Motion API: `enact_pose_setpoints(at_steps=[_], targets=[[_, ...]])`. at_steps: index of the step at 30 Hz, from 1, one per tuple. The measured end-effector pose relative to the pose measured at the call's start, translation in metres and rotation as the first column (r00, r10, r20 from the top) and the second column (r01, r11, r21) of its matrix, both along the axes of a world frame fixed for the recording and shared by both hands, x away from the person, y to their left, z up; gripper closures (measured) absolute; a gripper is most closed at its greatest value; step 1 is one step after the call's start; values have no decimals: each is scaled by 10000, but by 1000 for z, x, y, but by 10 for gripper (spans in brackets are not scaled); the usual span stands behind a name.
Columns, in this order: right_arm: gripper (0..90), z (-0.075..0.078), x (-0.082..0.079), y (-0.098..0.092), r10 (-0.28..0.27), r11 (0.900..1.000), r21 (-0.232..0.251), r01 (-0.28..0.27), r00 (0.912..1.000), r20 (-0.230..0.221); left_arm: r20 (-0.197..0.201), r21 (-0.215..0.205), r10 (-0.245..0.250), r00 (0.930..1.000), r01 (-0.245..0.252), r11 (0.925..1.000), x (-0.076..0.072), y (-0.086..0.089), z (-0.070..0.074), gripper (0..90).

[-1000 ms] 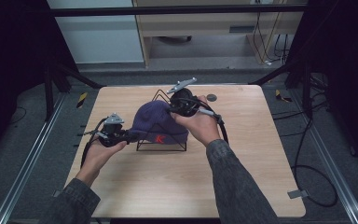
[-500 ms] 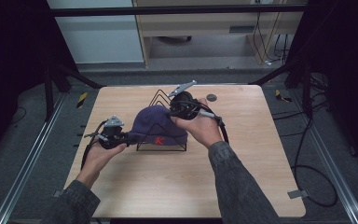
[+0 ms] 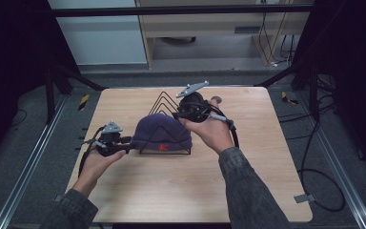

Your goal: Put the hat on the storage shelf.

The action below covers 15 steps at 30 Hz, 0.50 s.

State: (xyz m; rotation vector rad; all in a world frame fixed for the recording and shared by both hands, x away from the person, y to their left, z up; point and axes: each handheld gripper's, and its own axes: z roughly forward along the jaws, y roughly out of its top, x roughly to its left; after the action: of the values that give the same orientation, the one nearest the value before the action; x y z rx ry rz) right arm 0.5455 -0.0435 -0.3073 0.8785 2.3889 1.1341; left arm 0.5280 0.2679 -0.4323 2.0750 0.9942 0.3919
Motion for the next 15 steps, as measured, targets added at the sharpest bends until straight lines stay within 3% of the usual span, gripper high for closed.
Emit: enact_pose_setpoints(at_steps=[7,15], targets=[[701,2,-5,-3,-30,10000,28,29,10000,76,304,84,517,9982,-520,9986,-11,11,8,489],[689,7,-6,-6,-92,9999,141,90,9998,177,224,499,968,9951,-978,9940,-18,13,0,353]])
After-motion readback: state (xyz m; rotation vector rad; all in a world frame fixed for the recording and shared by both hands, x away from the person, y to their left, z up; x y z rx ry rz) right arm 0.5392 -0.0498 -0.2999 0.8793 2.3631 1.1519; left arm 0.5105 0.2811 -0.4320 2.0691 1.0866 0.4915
